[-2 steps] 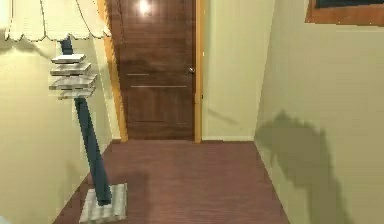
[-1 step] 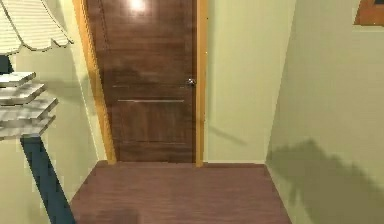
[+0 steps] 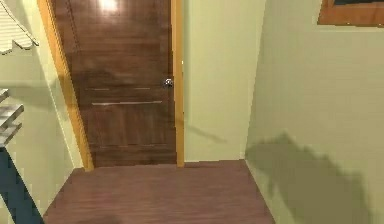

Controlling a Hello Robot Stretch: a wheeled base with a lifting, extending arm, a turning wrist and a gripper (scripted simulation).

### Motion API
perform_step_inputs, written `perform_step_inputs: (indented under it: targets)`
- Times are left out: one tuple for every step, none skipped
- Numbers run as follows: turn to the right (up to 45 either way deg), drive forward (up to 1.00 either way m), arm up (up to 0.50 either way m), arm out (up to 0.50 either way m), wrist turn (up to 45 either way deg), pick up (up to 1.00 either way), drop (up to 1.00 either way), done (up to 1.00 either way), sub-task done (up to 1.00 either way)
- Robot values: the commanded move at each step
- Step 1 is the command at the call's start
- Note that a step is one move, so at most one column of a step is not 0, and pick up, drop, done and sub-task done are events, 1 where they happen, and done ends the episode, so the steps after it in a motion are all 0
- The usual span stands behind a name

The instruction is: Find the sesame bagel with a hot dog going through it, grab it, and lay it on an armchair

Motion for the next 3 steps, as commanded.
perform_step_inputs:
  targets:
    - [-6.0, 0.00, 0.00, 0.00, 0.0, 0.00, 0.00, 0.00, 0.00]
    - [6.0, 0.00, 0.00, 0.00, 0.0, 0.00, 0.00, 0.00, 0.00]
    - [-3.0, 0.00, 0.00, 0.00, 0.0, 0.00, 0.00, 0.00, 0.00]
